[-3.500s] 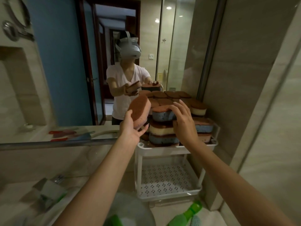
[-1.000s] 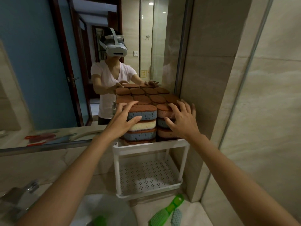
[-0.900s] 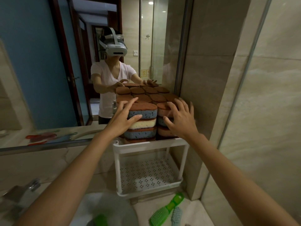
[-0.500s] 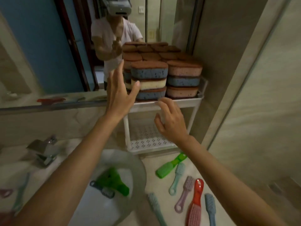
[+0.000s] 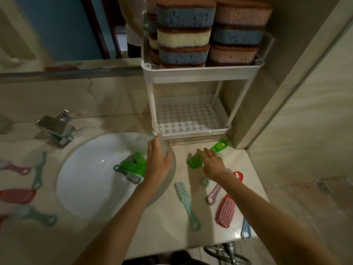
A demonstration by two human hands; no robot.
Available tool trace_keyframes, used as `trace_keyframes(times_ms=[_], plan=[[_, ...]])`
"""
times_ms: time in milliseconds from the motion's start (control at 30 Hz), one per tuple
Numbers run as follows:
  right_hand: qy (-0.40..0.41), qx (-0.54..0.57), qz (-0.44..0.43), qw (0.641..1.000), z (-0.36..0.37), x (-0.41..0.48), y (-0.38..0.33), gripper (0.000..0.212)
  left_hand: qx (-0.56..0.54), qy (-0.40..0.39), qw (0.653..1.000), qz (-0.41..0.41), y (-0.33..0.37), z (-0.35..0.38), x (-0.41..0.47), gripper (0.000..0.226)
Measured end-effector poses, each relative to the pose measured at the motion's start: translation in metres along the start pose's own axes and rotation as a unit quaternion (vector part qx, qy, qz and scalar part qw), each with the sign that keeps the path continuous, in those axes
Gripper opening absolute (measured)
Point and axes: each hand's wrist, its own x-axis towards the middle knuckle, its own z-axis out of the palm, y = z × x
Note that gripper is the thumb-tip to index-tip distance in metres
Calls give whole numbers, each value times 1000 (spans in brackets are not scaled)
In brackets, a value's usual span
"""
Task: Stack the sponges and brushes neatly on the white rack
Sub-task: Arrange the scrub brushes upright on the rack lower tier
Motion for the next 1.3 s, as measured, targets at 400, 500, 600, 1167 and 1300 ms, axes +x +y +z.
trace_keyframes(times_ms=[400, 500, 600, 1167, 1300], plan=[[48, -188, -104, 975, 12, 19, 4, 61, 1, -115, 974, -197, -45, 24, -22, 45], [91, -189, -140, 968, 5, 14, -3, 54, -24, -107, 973, -204, -45, 23, -20, 42], [166, -96, -149, 970, -13, 11, -23, 55, -38, -106, 975, -192, -43, 25, -17, 42], [160, 353, 161, 908, -17, -76, 15, 31, -99, -270, 956, -64, -23, 66, -18, 22], [51, 13, 82, 995, 14, -103, 55, 44, -134, -266, 950, -95, -27, 75, -26, 23]])
